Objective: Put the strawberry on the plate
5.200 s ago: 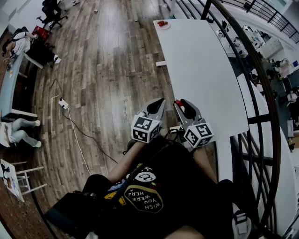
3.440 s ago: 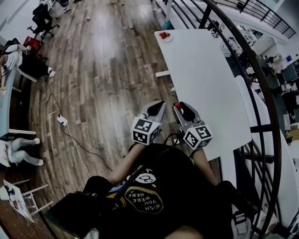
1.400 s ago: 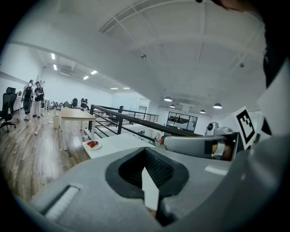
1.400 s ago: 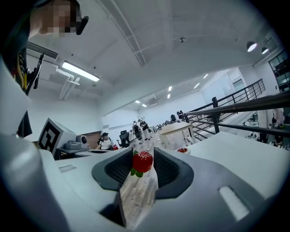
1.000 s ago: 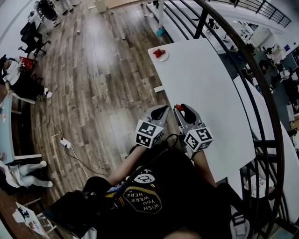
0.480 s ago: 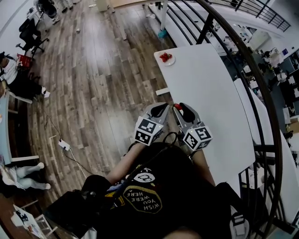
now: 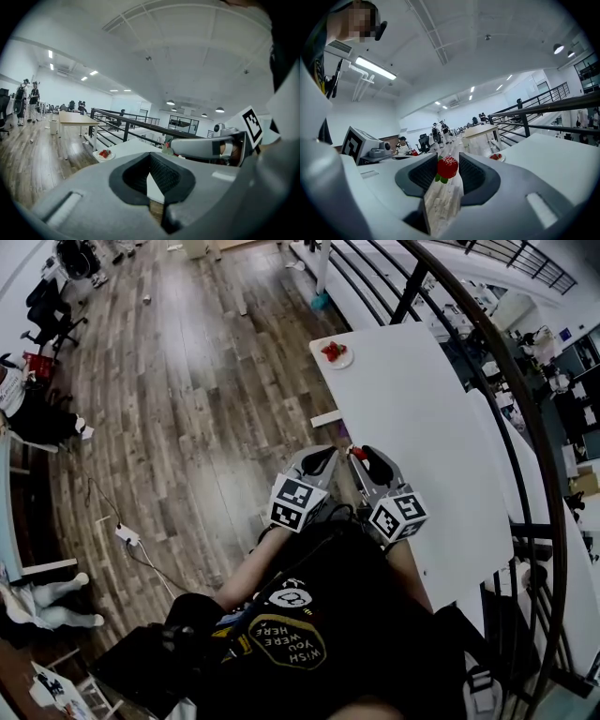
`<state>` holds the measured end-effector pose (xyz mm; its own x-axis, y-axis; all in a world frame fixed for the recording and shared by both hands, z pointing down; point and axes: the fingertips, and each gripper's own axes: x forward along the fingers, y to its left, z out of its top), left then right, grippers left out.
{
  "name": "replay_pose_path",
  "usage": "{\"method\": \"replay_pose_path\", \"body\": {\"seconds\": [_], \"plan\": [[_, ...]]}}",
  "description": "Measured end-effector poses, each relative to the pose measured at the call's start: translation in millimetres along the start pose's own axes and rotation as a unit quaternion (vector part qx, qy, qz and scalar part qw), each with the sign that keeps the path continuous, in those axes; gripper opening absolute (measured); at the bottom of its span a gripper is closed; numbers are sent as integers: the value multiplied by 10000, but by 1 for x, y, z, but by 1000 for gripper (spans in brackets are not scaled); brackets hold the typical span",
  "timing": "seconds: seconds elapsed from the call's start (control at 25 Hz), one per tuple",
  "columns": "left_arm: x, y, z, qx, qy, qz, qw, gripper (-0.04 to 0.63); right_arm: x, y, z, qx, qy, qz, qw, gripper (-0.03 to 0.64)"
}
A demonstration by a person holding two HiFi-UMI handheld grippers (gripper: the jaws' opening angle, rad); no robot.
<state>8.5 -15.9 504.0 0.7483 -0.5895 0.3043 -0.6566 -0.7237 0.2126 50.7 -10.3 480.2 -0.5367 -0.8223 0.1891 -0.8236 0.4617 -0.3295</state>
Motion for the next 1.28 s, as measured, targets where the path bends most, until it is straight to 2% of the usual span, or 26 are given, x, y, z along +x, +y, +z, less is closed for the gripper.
{"method": "replay_pose_path", "body": {"seconds": [0.4, 0.8, 0.96, 1.28], "plan": [[24, 14, 5, -174, 45, 62, 9998, 2, 31, -17, 13, -39, 93, 196, 9998, 147], [71, 31, 49, 44, -28, 202, 9998, 2, 58, -55, 58, -119, -133, 402, 9990, 147], [95, 29, 51, 257, 119, 114, 9995, 2, 62, -79, 64, -41, -245, 299, 9992, 147], [130, 14, 40, 330, 365, -275, 9984, 2, 51, -123, 50, 270, -202, -113, 9994, 147]]}}
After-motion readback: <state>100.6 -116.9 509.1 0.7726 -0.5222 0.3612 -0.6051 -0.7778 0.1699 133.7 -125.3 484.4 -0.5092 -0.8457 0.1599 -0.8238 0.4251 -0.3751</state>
